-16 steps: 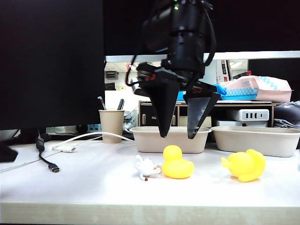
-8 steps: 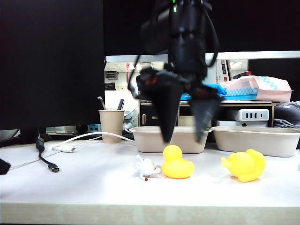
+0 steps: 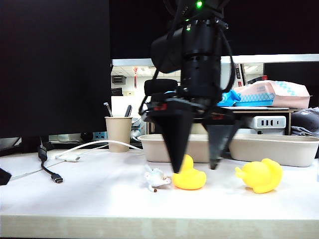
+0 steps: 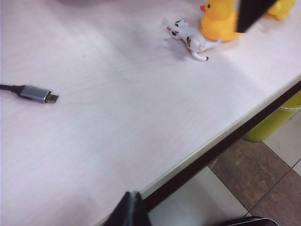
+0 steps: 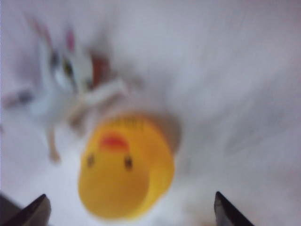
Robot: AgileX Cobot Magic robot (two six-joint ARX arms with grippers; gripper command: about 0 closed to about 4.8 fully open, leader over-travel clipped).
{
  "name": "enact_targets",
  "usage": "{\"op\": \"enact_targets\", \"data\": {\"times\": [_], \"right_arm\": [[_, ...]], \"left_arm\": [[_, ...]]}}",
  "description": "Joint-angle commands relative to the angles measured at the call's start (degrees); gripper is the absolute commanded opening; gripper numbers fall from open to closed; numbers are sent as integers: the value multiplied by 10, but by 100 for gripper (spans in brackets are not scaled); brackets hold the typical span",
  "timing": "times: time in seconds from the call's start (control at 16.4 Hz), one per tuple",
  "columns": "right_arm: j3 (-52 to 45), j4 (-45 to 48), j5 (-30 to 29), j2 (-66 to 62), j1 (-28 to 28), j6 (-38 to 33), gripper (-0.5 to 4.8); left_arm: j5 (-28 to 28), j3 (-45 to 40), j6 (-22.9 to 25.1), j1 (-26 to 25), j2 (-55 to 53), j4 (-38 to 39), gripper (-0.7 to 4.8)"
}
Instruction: Put the dolls with similar colors into the same paper box, while dolls with different colors go into separate paper boxes.
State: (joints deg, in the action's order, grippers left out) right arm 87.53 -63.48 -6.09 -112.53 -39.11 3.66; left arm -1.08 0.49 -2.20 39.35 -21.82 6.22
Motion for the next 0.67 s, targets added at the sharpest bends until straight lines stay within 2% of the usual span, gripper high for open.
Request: {"op": "enact_targets", "data": {"times": [0.06,0.49,0.67], "right_arm": [[-1,28,0,0,-8,0,477],[-2,27,0,-23,-19,3,460],[-3,25,14,-23,-18,9,355]], "left_arm": [[-2,0,2,0,0,-7,-5],[-2,0,2,0,0,-7,-5],[-2,0,2,0,0,-7,-5]]}}
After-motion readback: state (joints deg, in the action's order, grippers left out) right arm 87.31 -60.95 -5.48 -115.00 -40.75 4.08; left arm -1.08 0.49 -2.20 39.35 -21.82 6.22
